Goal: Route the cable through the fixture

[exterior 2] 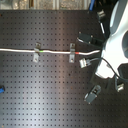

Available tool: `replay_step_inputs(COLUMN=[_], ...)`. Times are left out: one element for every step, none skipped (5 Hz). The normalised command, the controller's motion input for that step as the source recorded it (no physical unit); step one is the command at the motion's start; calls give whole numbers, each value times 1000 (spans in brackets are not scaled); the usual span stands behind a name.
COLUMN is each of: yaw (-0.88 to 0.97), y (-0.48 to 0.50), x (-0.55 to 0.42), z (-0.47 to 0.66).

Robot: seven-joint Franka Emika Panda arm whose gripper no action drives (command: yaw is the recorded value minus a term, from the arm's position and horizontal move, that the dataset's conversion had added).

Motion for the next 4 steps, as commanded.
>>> replay_step_inputs(yaw=[0,-360,-477,0], y=[-331,-455,-326,91], x=[201,-20,-137,-307], z=[0,74,1,-72])
